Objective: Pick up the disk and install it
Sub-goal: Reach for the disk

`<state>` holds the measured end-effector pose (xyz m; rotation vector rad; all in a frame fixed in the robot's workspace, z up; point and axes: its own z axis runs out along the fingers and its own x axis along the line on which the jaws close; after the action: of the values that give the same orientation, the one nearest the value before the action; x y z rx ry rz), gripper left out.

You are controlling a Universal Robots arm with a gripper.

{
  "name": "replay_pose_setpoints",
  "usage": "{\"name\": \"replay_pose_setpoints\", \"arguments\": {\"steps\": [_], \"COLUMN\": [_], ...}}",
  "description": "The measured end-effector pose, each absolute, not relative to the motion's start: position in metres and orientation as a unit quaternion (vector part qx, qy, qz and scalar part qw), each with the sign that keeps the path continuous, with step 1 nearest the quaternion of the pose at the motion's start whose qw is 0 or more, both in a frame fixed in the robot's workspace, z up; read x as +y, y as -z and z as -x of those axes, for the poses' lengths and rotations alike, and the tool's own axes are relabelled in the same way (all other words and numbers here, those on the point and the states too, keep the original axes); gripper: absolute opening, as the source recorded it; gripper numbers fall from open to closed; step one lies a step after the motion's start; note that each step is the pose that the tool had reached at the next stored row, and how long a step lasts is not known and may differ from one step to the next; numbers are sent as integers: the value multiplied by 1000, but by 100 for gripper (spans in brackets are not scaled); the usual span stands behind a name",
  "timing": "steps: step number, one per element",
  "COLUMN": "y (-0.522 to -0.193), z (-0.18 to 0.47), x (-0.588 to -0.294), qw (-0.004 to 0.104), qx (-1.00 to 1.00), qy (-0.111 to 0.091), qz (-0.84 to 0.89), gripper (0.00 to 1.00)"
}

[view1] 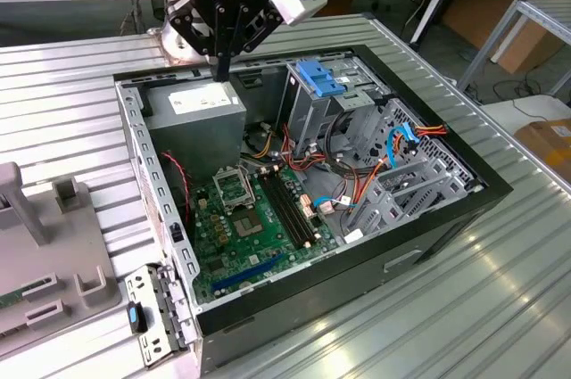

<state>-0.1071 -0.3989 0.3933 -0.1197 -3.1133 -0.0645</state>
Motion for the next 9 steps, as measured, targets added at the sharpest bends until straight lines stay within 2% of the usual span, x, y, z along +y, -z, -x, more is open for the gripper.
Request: {"name": "replay_pose_setpoints", "arguments": {"steps": [9], "y": [-393], "z": [119], "x": [-399], "qw": [13], "qx": [-999], "qy": [21], "qz": [38], "gripper": [11]}}
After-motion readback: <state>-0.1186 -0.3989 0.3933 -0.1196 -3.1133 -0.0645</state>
